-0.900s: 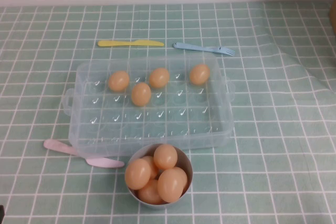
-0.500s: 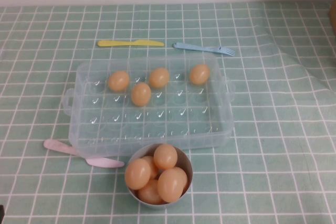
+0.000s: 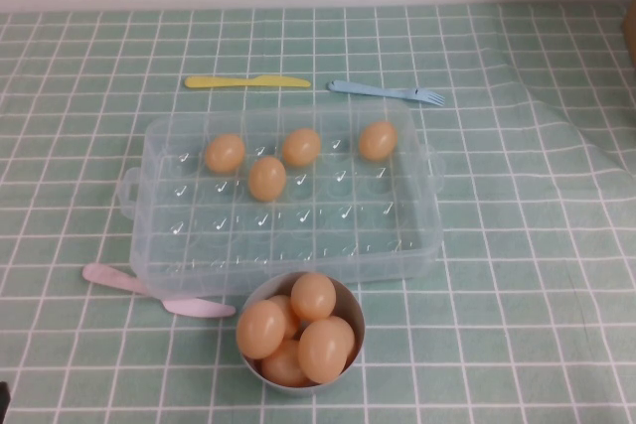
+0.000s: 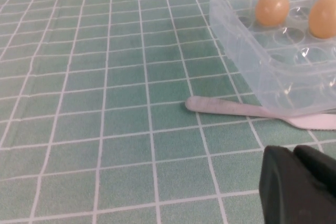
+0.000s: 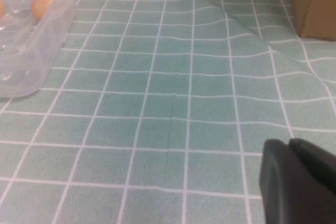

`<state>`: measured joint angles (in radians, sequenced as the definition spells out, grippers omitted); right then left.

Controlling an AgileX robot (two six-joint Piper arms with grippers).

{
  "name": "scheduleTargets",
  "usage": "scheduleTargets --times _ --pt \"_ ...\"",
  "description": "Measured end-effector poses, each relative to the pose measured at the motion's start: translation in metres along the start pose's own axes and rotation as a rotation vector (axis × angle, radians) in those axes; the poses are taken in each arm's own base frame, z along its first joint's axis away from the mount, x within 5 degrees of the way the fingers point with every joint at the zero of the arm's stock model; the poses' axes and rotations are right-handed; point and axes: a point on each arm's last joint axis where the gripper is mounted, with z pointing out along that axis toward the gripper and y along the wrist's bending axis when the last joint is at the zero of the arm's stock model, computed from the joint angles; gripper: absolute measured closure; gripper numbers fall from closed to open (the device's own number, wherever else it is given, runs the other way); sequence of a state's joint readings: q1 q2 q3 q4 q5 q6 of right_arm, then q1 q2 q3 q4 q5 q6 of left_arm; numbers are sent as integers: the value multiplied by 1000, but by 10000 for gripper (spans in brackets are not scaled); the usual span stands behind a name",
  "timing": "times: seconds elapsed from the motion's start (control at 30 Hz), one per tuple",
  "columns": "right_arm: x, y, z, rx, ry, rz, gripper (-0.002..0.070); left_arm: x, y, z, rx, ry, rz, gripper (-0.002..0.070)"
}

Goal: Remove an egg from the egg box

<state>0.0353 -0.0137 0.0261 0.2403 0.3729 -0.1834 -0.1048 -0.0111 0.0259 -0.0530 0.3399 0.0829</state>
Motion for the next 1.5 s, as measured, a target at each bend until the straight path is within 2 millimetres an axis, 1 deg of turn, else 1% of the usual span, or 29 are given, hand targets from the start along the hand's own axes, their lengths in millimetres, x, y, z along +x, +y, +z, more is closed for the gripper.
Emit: scheduleTargets --times 0.13,0.33,0.53,0.6,0.67,0.8,0.87,0.9,0.93,0.97,1.03,1.1,1.17,1.23,1.37,1.5 --pt "0 0 0 0 0 0 694 -1 -2 0 17 -16 -53 675" --pt "0 0 0 0 0 0 694 -9 -5 -1 66 -90 -240 675" --pt "0 0 0 0 0 0 694 -18 -7 -2 127 -168 -547 675" --pt "0 0 0 0 0 0 694 -21 -5 -2 123 -204 -588 675" --pt "0 0 0 0 0 0 694 -23 -3 -3 111 -240 -592 675" --pt "0 0 0 0 0 0 694 -27 -3 -4 120 -252 -632 676" --pt "0 0 0 0 0 0 694 -37 -6 -9 153 -239 -626 676" --pt "0 0 0 0 0 0 694 -49 -7 -14 168 -233 -607 676" --pt "0 0 0 0 0 0 694 -57 -9 -16 179 -208 -586 676" --pt "0 0 0 0 0 0 694 -70 -10 -18 185 -178 -552 676" --pt "0 0 0 0 0 0 694 -85 -12 -15 188 -84 -497 676" --pt "0 0 0 0 0 0 694 -97 -13 -13 192 -31 -467 676" --pt "0 0 0 0 0 0 694 -118 -14 -1 182 108 -400 676" --pt "0 0 0 0 0 0 694 -134 -13 15 172 212 -323 676" --pt "0 0 0 0 0 0 694 -153 -13 45 190 376 -179 676" --pt "0 0 0 0 0 0 694 -172 -13 87 237 532 -83 676"
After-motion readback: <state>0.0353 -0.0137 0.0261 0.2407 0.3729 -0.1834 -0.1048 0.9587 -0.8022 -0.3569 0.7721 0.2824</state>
